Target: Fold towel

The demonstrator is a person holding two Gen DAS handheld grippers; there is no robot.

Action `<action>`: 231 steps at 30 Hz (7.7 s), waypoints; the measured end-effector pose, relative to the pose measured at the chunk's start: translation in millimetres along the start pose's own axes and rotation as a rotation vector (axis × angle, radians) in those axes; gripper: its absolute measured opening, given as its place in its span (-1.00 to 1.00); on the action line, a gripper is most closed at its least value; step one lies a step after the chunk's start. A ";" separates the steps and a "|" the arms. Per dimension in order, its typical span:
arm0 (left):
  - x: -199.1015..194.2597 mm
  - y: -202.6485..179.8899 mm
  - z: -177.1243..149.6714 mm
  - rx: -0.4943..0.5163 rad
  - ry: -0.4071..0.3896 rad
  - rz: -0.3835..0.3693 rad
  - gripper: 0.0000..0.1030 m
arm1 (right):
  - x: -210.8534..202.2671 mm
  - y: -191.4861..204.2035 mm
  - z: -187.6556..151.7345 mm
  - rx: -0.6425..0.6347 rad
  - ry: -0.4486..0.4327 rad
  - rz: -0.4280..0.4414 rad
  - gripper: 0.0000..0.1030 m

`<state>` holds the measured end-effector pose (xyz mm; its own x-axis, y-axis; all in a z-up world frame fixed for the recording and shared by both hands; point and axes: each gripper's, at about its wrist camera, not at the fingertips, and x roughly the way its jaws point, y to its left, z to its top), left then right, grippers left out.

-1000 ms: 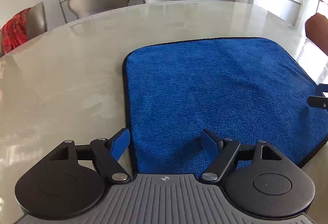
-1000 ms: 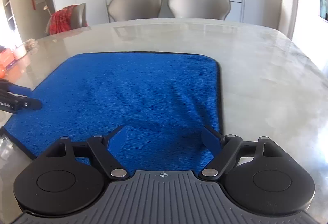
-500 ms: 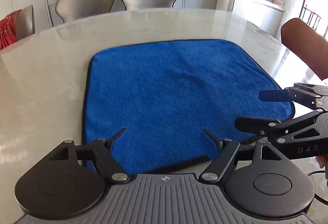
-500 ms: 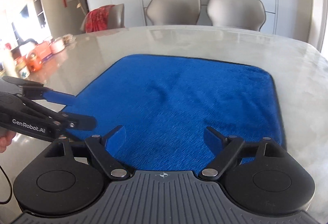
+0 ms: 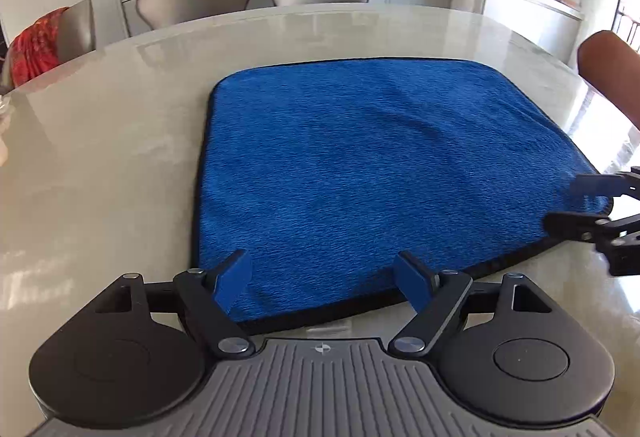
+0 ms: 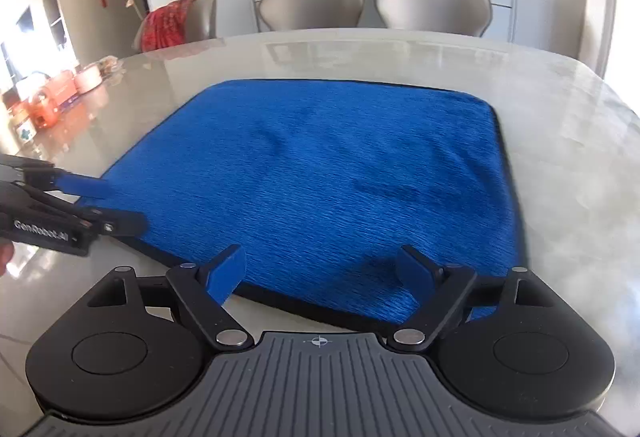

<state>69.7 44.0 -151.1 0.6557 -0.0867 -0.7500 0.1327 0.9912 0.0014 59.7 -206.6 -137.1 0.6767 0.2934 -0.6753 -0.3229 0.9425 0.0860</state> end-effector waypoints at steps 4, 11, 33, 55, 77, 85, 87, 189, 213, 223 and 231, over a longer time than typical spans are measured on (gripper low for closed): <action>-5.2 10.4 -4.8 0.001 -0.006 0.001 0.63 | -9.4 -17.4 -5.7 0.033 -0.003 -0.034 0.62; -11.2 18.7 -1.7 -0.030 -0.001 0.022 0.61 | -21.1 -41.5 3.2 0.180 0.045 -0.014 0.62; -46.2 17.1 -15.9 0.644 -0.008 -0.130 0.48 | -31.5 -11.5 0.7 -0.484 0.162 -0.054 0.33; -28.1 17.6 -2.9 0.758 0.070 -0.268 -0.02 | -12.8 -13.6 6.8 -0.873 0.210 0.044 0.04; -18.5 19.1 12.5 0.816 0.212 -0.347 0.47 | -13.2 -4.7 1.2 -1.069 0.201 0.136 -0.29; -16.8 22.5 14.9 0.794 0.216 -0.432 -0.05 | -5.6 -17.6 22.3 -0.940 0.255 0.218 -0.29; -16.2 23.8 15.8 0.783 0.223 -0.451 -0.32 | -5.0 -20.7 23.7 -0.897 0.264 0.225 -0.32; 26.4 8.3 79.0 0.933 0.144 -0.255 -0.95 | 14.9 10.0 33.3 -0.747 0.281 0.158 -0.78; 29.8 4.3 72.7 0.980 0.173 -0.249 -0.42 | 22.4 -1.6 62.2 -0.711 0.249 0.112 -0.82; 24.8 7.3 78.4 0.988 0.181 -0.259 -0.95 | 15.9 -2.7 62.8 -0.720 0.219 0.110 -0.82; 5.1 9.2 96.4 1.015 0.123 -0.223 -0.95 | 6.6 -2.5 77.2 -0.786 0.176 0.086 -0.82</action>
<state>145.9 43.0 -91.2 0.4667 -0.1900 -0.8637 0.8404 0.3994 0.3663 116.0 -194.6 -85.2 0.5355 0.2680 -0.8009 -0.7839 0.5104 -0.3534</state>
